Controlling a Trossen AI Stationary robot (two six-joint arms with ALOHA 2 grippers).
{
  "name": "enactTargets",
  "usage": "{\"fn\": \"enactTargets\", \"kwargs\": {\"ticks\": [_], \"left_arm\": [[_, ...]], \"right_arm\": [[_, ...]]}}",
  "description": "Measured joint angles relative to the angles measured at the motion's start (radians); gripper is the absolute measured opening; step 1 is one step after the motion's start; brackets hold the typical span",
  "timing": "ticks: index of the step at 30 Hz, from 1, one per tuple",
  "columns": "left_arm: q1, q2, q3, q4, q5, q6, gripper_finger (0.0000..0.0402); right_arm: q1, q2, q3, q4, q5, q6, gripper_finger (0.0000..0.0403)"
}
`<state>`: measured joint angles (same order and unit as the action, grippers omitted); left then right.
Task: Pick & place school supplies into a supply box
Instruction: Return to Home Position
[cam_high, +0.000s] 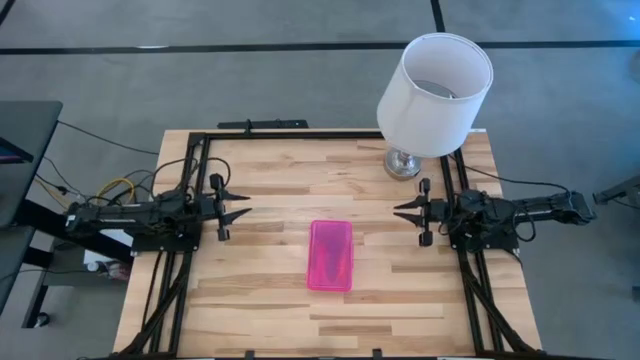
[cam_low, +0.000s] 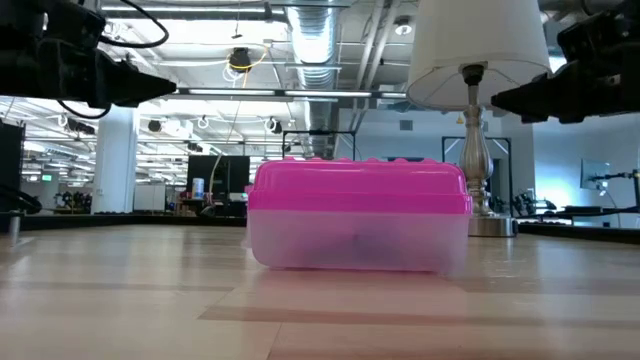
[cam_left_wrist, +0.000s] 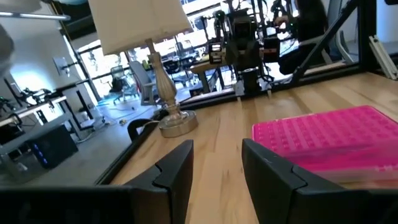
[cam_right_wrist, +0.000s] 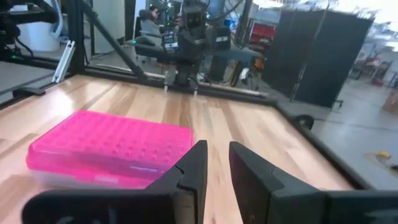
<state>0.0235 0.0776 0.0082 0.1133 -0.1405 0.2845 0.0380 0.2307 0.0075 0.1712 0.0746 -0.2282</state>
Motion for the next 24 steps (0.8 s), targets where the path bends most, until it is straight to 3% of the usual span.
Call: {"fn": "enactTargets", "kwargs": {"ticks": [3, 9, 24], "left_arm": [[0.0, 0.0, 0.0, 0.008, -0.003, 0.004, 0.0132], [0.0, 0.0, -0.001, -0.024, 0.003, 0.003, 0.0132], [-0.002, 0.001, -0.002, -0.067, 0.058, -0.009, 0.0132]], "right_arm": [[-0.033, -0.037, 0.0, -0.005, -0.018, -0.024, 0.0063], [-0.096, -0.118, 0.0, -0.126, -0.284, -0.038, 0.0063], [-0.055, -0.145, -0.001, -0.129, -0.259, -0.119, 0.0063]]}}
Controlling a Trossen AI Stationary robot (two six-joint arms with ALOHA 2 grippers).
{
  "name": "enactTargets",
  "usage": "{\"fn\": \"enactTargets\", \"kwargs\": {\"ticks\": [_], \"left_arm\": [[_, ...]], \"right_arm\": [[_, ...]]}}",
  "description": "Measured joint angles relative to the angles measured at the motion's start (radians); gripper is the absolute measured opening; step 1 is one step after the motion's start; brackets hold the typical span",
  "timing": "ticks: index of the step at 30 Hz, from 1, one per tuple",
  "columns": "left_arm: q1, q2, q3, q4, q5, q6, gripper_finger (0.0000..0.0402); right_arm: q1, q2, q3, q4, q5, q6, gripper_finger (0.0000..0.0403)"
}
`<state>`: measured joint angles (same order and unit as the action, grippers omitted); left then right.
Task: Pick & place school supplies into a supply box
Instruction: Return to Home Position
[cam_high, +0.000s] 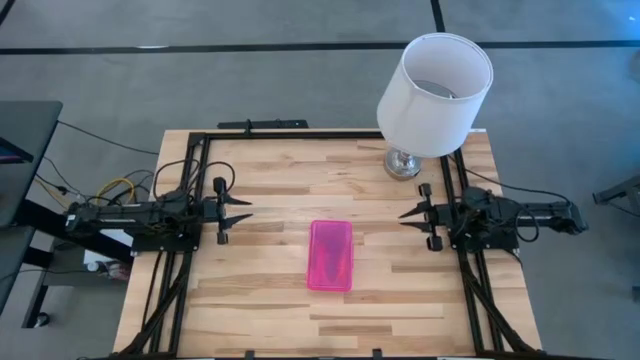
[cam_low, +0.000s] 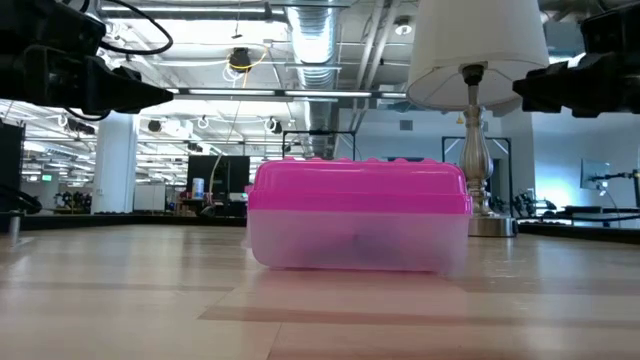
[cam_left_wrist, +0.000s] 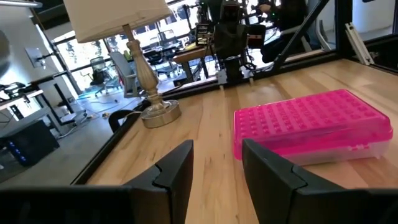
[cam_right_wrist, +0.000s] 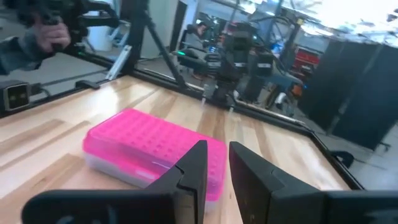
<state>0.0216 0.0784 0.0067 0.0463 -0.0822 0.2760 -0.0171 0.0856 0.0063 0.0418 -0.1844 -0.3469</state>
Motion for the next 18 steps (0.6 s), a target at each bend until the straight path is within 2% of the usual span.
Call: {"fn": "enactTargets", "kwargs": {"ticks": [3, 8, 18], "left_arm": [[0.0, 0.0, 0.0, 0.0, 0.0, 0.001, 0.0132], [0.0, -0.001, 0.0, 0.001, -0.003, 0.001, 0.0132], [-0.001, -0.014, 0.0, 0.003, -0.01, 0.003, 0.0132]], "right_arm": [[0.039, -0.005, 0.0, 0.0, 0.024, -0.037, 0.0063], [0.081, -0.085, -0.001, -0.011, 0.163, -0.071, 0.0063], [0.102, -0.08, 0.004, -0.041, 0.168, -0.056, 0.0063]]}}
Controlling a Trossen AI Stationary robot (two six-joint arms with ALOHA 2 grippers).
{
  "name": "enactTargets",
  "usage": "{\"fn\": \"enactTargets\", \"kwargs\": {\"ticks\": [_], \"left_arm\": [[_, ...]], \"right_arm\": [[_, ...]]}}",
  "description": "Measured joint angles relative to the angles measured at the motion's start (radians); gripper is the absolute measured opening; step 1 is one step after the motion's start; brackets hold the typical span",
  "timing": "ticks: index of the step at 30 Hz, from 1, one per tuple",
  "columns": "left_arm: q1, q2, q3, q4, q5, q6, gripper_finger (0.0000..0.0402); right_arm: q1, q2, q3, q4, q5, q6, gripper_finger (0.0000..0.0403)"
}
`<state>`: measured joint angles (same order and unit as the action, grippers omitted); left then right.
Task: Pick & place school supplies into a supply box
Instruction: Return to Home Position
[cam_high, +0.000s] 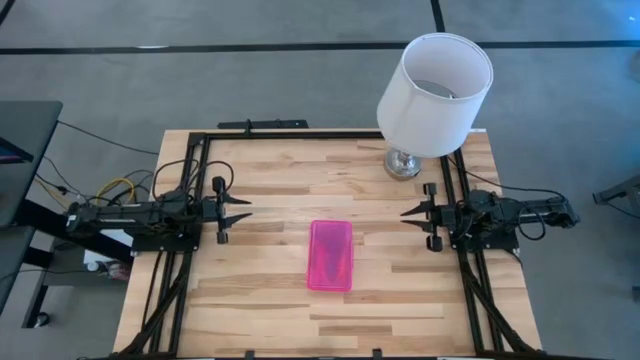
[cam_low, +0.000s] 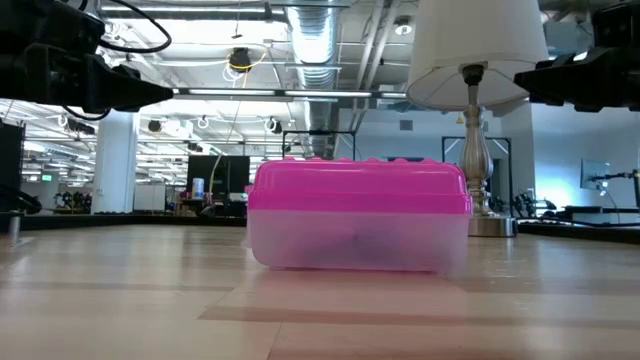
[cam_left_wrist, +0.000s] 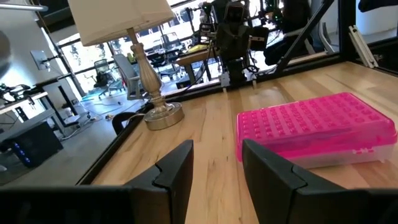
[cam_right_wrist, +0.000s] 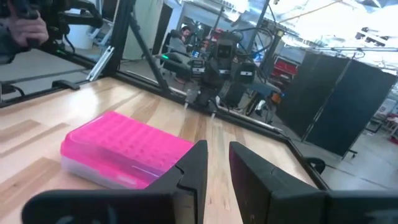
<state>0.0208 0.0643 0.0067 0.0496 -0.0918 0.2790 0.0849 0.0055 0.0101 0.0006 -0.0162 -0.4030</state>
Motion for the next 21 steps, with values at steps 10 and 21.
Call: {"fn": "enactTargets", "kwargs": {"ticks": [10, 21], "left_arm": [[0.0, 0.003, 0.0, 0.001, -0.01, -0.023, 0.0132], [0.0, 0.003, 0.0, 0.001, -0.01, -0.012, 0.0132]], "right_arm": [[-0.002, 0.0, 0.001, -0.003, 0.012, 0.036, 0.0063], [-0.002, 0.0, 0.002, -0.005, 0.015, 0.037, 0.0063]]}}
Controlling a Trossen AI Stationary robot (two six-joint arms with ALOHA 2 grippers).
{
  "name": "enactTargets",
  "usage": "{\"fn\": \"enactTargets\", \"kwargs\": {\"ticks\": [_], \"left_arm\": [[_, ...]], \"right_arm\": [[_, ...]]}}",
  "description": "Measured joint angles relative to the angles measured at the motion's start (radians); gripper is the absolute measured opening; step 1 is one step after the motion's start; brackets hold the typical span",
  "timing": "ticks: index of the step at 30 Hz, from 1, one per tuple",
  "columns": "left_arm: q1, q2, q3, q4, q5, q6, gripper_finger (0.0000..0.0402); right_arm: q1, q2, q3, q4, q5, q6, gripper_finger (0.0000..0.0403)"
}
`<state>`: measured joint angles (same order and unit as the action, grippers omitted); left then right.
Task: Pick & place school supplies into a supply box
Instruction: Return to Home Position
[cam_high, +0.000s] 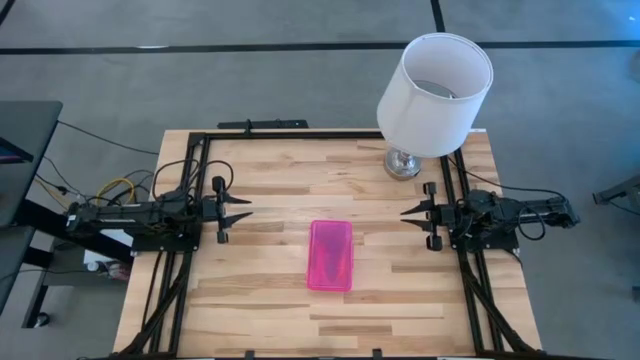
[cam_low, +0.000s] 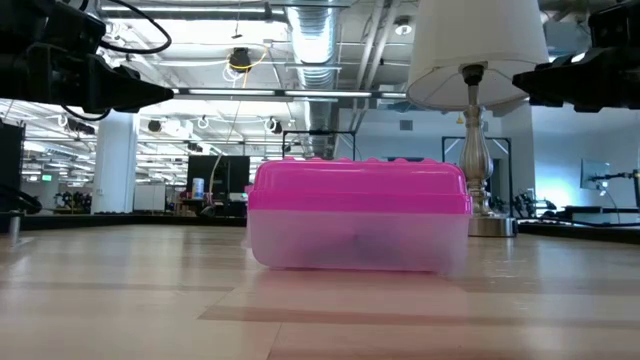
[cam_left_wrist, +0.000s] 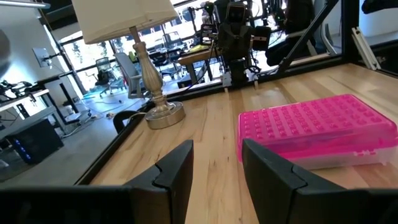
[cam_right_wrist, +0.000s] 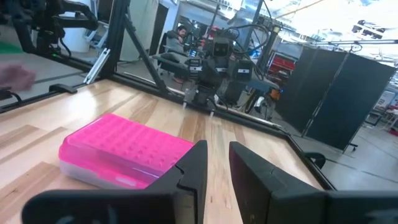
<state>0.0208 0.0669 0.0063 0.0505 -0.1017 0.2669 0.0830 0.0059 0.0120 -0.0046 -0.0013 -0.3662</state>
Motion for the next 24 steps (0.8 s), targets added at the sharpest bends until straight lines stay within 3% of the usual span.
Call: {"fn": "enactTargets", "kwargs": {"ticks": [24], "left_arm": [[0.0, 0.0, 0.0, 0.0, 0.0, 0.0, 0.0132]], "right_arm": [[0.0, 0.0, 0.001, -0.002, 0.003, 0.0, 0.0063]]}}
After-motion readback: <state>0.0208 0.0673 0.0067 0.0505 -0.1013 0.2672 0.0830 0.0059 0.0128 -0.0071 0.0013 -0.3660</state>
